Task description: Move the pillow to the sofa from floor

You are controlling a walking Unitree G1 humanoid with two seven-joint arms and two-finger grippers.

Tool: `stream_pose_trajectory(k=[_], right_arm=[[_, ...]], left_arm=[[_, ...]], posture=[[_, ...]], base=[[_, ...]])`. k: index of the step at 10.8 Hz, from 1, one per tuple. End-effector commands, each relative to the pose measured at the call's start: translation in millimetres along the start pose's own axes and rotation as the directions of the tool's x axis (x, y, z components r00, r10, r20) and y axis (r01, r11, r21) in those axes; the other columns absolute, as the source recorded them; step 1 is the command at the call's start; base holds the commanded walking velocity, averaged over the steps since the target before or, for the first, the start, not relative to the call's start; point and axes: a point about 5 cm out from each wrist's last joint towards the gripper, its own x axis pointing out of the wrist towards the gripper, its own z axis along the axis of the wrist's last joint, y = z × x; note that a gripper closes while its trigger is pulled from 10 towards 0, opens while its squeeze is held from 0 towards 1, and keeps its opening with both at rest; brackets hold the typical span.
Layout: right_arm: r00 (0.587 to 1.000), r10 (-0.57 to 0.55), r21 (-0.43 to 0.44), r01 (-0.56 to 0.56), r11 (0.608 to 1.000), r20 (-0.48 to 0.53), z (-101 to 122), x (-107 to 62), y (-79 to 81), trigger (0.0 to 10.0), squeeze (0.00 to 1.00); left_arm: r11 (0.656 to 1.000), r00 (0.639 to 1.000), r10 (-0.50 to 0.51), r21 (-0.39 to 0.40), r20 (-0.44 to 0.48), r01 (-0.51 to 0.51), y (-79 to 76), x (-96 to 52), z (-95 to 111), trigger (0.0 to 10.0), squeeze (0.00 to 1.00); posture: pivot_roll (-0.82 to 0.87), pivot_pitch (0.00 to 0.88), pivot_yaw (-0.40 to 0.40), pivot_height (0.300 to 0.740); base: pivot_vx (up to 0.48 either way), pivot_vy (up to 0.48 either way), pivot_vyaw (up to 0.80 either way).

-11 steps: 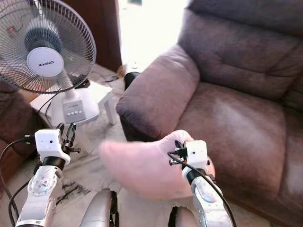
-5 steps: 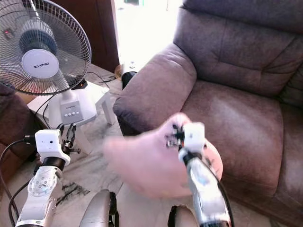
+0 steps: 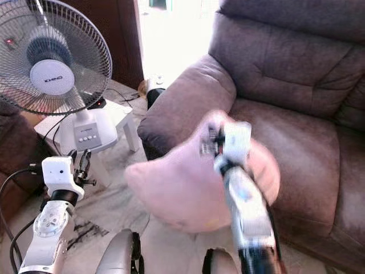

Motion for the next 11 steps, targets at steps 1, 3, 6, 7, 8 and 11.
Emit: stream_pose_trajectory(k=[1, 3, 6, 7, 8, 11], right_arm=[[0.982, 0.004, 0.015, -0.007, 1.000, 0.191, 47.0, 7.0, 1.6, 10.0, 0.00], [0.988, -0.001, 0.016, -0.002, 1.000, 0.156, 33.8, 7.1, 0.8, 10.0, 0.00], [0.990, 0.000, 0.020, -0.003, 1.000, 0.140, 31.2, 6.0, 2.3, 10.0, 0.00], [0.990, 0.002, 0.019, -0.005, 1.000, 0.142, 31.4, 6.1, 2.5, 10.0, 0.00], [0.990, 0.002, 0.015, -0.004, 1.000, 0.141, 31.2, 5.9, 2.7, 10.0, 0.00], [0.992, -0.010, 0.007, 0.009, 1.000, 0.125, 27.9, 5.9, 1.8, 10.0, 0.00]], left_arm=[[1.000, 1.000, 0.012, 0.007, -0.004, -0.012, 2.5, -0.7, -1.5, 10.0, 0.00], [1.000, 1.000, -0.003, 0.007, -0.009, 0.003, -3.2, -1.2, -2.3, 10.0, 0.00], [1.000, 1.000, -0.012, 0.012, -0.013, 0.013, -5.5, -2.3, -3.4, 10.0, 0.00], [1.000, 1.000, -0.013, 0.011, -0.013, 0.014, -5.8, -2.2, -3.4, 10.0, 0.00], [1.000, 1.000, -0.014, 0.010, -0.011, 0.014, -6.1, -2.1, -3.3, 10.0, 0.00], [1.000, 1.000, -0.016, 0.009, -0.012, 0.016, -6.3, -1.9, -3.3, 10.0, 0.00]], posture=[[0.13, 0.093, -0.029, 0.660], [0.12, 0.096, -0.029, 0.660], [0.12, 0.096, -0.029, 0.660], [0.12, 0.096, -0.029, 0.660], [0.12, 0.096, -0.029, 0.670], [0.12, 0.098, -0.026, 0.700]], base=[[0.000, 0.000, 0.00], [0.000, 0.000, 0.00], [0.000, 0.000, 0.00], [0.000, 0.000, 0.00], [0.000, 0.000, 0.00], [0.000, 0.000, 0.00]])
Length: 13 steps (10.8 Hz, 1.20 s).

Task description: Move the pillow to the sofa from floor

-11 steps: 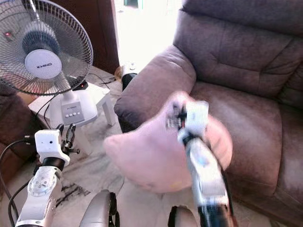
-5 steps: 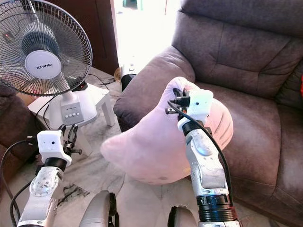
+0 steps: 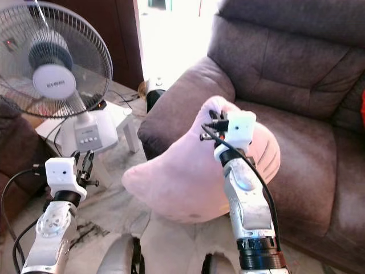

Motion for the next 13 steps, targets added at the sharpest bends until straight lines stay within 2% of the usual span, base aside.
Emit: stream_pose_trajectory(k=[1, 3, 6, 7, 11, 13], right_arm=[[0.995, 0.007, -0.011, -0.006, 1.000, 0.104, 21.3, 3.0, 1.6, 10.0, 0.00], [0.995, 0.005, -0.012, -0.004, 1.000, 0.103, 21.2, 3.0, 1.3, 10.0, 0.00], [0.996, -0.006, -0.018, 0.008, 1.000, 0.094, 18.6, 2.1, -1.3, 10.0, 0.00], [0.998, -0.017, -0.022, 0.019, 1.000, 0.068, 9.8, -0.8, -4.9, 10.0, 0.00], [0.988, -0.091, -0.058, 0.084, 0.995, -0.122, -52.1, -22.3, -23.3, 10.0, 0.00], [0.959, -0.108, -0.092, 0.086, 0.992, -0.262, -91.7, -38.3, -31.3, 10.0, 0.00]], left_arm=[[1.000, 1.000, -0.006, 0.014, -0.007, 0.006, -1.6, -1.3, -1.3, 10.0, 0.00], [1.000, 1.000, -0.007, 0.014, -0.008, 0.007, -1.6, -1.3, -1.5, 10.0, 0.00], [1.000, 1.000, -0.008, 0.014, -0.013, 0.008, -0.9, -1.4, -2.5, 10.0, 0.00], [1.000, 1.000, -0.010, 0.013, -0.017, 0.011, -1.7, -1.9, -3.8, 10.0, 0.00], [1.000, 0.997, -0.026, -0.001, -0.072, 0.026, -4.1, -6.7, -17.0, 10.0, 0.00], [1.000, 0.994, -0.022, 0.002, -0.111, 0.022, -2.8, -11.9, -26.7, 10.0, 0.00]], posture=[[0.12, 0.098, -0.026, 0.720], [0.12, 0.097, -0.026, 0.740], [0.12, 0.094, -0.024, 0.740], [0.12, 0.091, -0.023, 0.740], [0.12, 0.079, -0.020, 0.740], [0.12, 0.071, -0.019, 0.740]], base=[[0.000, 0.000, 0.00], [0.000, 0.000, 0.00], [0.000, 0.000, 0.00], [0.000, 0.000, 0.00], [0.000, 0.000, 0.00], [0.000, 0.000, 0.00]])
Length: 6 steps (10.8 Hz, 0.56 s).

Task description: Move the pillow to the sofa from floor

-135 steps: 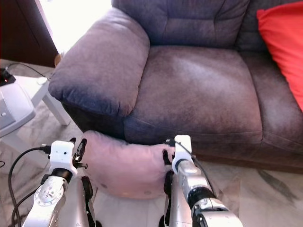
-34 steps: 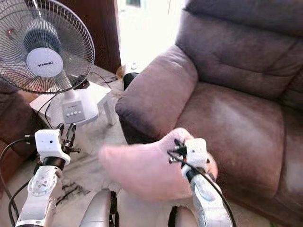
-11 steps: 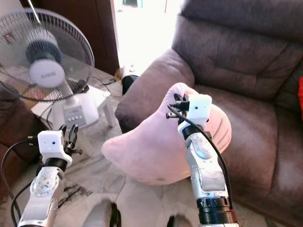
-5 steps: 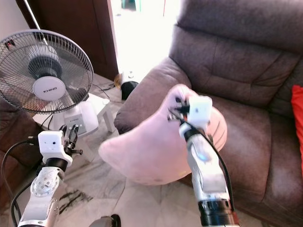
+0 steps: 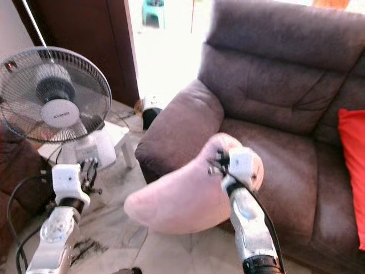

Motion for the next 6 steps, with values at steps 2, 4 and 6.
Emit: stream_pose_trajectory(k=[2, 4, 6], right_arm=[[0.997, -0.006, -0.031, 0.003, 1.000, -0.077, -22.0, -4.8, -1.4, 10.0, 0.00], [0.999, -0.007, -0.013, 0.006, 1.000, -0.039, -13.1, -0.1, 1.9, 10.0, 0.00], [0.998, 0.015, -0.003, -0.015, 1.000, 0.067, 17.3, 16.1, 7.9, 10.0, 0.00]], left_arm=[[0.999, 0.995, -0.040, -0.038, -0.091, 0.036, -1.0, -7.1, -18.4, 10.0, 0.00], [0.979, 0.957, -0.198, -0.095, -0.211, 0.181, -10.3, -19.1, -37.4, 10.0, 0.00], [0.977, 0.934, -0.209, -0.019, -0.291, 0.212, -2.5, -22.8, -49.5, 10.0, 0.00]], posture=[[0.12, 0.062, -0.019, 0.740], [0.12, 0.060, -0.018, 0.740], [0.13, 0.072, -0.022, 0.740]], base=[[0.000, 0.000, 0.00], [0.000, 0.000, 0.00], [0.000, 0.000, 0.00]])
